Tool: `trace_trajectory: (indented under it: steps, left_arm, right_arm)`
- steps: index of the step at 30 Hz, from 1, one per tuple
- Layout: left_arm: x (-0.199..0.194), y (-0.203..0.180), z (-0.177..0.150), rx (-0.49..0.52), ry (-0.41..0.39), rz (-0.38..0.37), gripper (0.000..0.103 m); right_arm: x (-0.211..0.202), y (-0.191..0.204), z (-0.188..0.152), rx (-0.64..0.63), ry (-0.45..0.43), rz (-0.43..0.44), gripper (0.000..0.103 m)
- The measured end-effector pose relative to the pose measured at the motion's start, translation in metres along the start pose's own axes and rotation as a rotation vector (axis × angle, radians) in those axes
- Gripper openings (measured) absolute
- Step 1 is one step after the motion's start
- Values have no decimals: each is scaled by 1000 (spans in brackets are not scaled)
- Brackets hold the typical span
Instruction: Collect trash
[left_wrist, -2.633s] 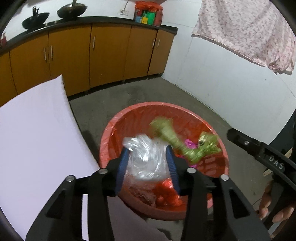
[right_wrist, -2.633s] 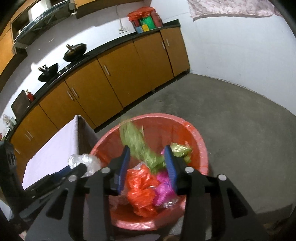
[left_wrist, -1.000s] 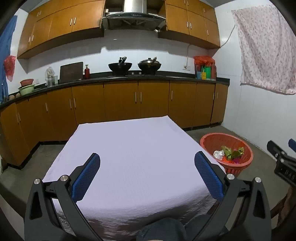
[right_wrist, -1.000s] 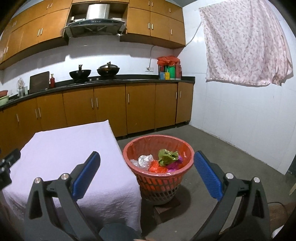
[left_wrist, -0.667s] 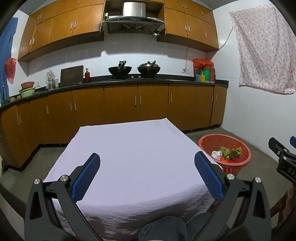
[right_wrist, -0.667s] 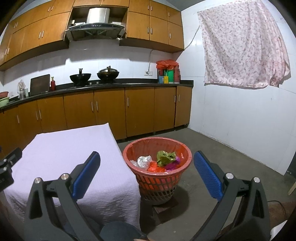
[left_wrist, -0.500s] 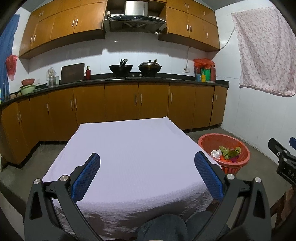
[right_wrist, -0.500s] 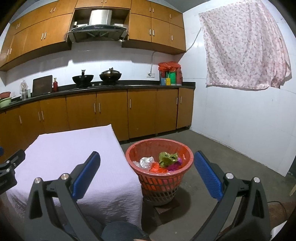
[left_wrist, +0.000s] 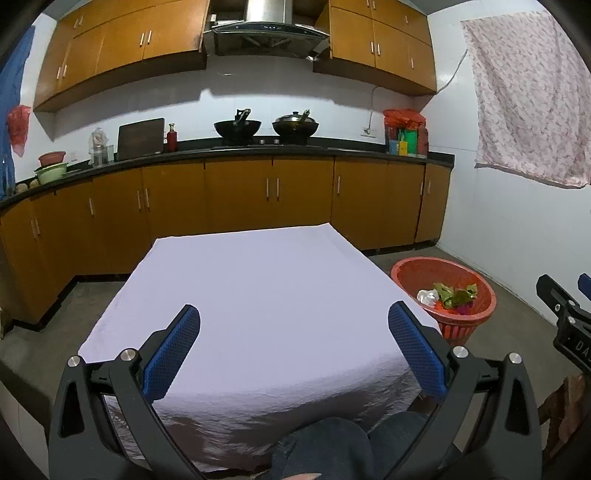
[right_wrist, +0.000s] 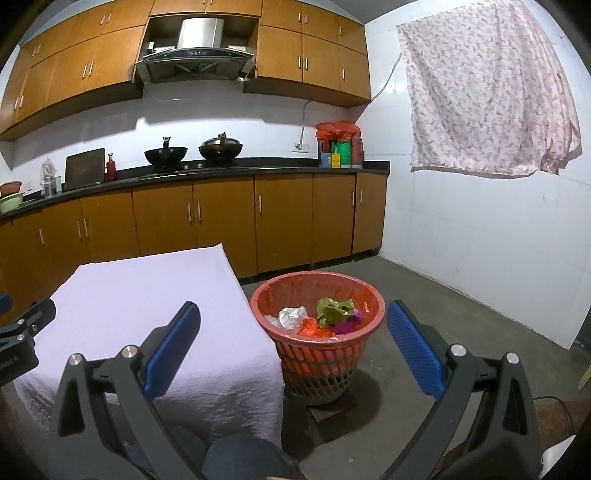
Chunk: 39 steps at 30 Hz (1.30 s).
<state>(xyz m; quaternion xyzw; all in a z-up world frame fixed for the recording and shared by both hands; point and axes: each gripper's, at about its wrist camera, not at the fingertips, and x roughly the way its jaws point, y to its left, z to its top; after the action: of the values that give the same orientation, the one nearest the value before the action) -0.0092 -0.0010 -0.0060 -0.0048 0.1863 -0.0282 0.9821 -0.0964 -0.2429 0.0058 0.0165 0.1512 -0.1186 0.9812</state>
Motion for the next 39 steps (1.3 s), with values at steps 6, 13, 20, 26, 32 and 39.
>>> trace_trajectory:
  steps: [6,13,20,26,32,39]
  left_arm:
    - [0,-1,1,5,11,-8,101]
    - [-2,-2,3,9,11,-14,101]
    - [-3,-3,3,13,9,-15,101]
    - [-3,-3,3,12,9,-15,101]
    - [-3,-3,3,12,9,-15,101]
    - [-3,-3,3,13,9,-15,101]
  right_arm:
    - [0,-3,-2,11,5,-3,99]
    - [0,-4,-2,15,6,-2,99]
    - [0,-4,-2,18,10,1,99]
    - [0,-2,-4,17,10,4,99]
    - [0,-2,-4,17,9,3,99]
    - [0,-1,-4,19,10,4,99]
